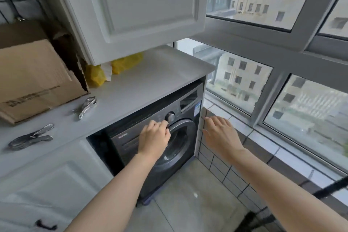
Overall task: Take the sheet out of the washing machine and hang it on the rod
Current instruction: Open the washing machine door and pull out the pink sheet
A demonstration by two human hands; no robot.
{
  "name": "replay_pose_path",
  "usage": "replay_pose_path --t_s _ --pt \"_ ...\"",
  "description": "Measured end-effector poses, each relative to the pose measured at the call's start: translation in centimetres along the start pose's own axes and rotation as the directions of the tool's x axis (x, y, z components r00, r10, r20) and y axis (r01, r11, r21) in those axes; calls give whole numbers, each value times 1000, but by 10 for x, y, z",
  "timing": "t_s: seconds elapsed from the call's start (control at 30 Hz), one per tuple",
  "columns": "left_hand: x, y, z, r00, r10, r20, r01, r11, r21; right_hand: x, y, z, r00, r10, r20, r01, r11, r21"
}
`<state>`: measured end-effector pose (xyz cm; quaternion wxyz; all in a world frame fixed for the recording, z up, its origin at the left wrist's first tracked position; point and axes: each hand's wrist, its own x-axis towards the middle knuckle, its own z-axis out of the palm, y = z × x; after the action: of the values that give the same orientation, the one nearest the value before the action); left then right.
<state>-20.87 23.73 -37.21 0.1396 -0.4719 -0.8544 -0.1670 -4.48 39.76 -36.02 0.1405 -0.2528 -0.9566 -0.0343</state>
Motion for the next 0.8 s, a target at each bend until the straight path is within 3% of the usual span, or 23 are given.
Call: replay_pose_path --t_s 0.17,0.27,0.37,0.47,0.57,0.73,0.8 --pt "11 -4 55 986 -124 114 126 992 -17 33 22 52 994 -17 109 7 995 96" --pt "22 -3 89 944 -267 195 283 957 -60 51 34 88 980 -34 194 2 987 160" --pt "32 2 125 843 -447 299 498 859 -121 67 44 127 955 -78 286 24 982 187" --pt "44 5 161 750 -540 382 627 764 -151 89 53 162 926 -91 365 5 973 230" --pt "60 5 195 604 -648 465 781 597 -183 112 60 192 900 -93 425 -29 962 273" --pt "89 6 237 435 -710 553 900 346 -264 153 63 238 837 -164 522 -13 948 317" --pt "98 5 252 363 -724 587 925 202 -322 168 62 255 801 -190 568 -7 945 326"
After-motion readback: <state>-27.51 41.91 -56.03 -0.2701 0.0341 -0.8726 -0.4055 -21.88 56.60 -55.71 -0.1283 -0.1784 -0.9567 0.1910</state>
